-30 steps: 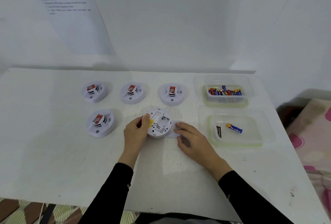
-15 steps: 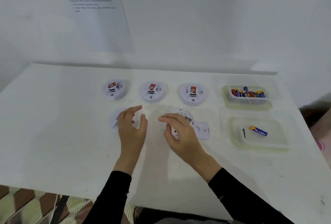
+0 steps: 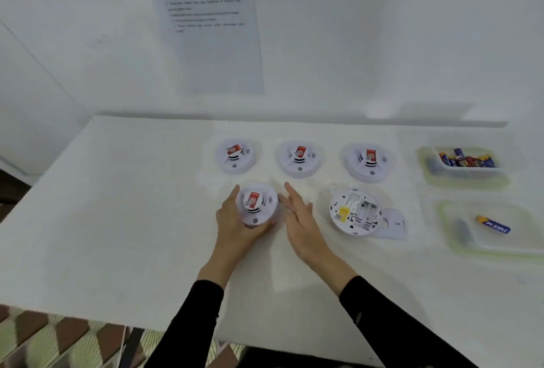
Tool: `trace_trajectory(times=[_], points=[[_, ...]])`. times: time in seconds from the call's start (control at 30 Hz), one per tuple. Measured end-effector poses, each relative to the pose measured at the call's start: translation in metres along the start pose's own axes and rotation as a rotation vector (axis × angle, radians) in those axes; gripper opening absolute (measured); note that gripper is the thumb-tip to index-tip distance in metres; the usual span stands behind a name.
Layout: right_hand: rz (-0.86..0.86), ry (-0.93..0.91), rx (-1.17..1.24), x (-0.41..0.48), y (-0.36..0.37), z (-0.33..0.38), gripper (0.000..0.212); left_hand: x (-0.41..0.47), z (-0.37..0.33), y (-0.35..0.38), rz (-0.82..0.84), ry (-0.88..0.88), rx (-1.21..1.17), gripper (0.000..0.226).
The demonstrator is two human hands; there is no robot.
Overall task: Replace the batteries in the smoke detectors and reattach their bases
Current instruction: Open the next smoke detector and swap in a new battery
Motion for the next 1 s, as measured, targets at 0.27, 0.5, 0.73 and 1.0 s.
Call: trace_trajectory(times=[0.27,0.5,0.73,1.0], points=[[-0.116,-0.303,0.044,-0.028,-0.049,0.063,0.042,0.007,-0.05,0.041,0.511,-0.404,-0.795,0.052],[-0.375,-0.286,-0.117,-0.044,-0.131,0.038,0.053,-0.015,-0.105,0.122,0.6,-0.603,-1.166,0.055],[-0.464,-0.338,-0.302,-0.071,-0.223,0.021,0.064,-0.048,-0.147,0.198,0.733,-0.615,-1.279,0.065],[-0.602,-0.517,-0.485,-0.076,-0.253,0.022,0.061,-0.06,-0.165,0.232,0.631,-0.595,-1.329,0.057]])
Point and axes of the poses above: each hand's wrist, its own x-axis towards the middle knuckle, its own y-axis out of the palm, z = x × y, the point moved 4 cm from there along x, towards the middle knuckle, and after that the axes turned 5 degrees about -z, right-handed, at the moved point
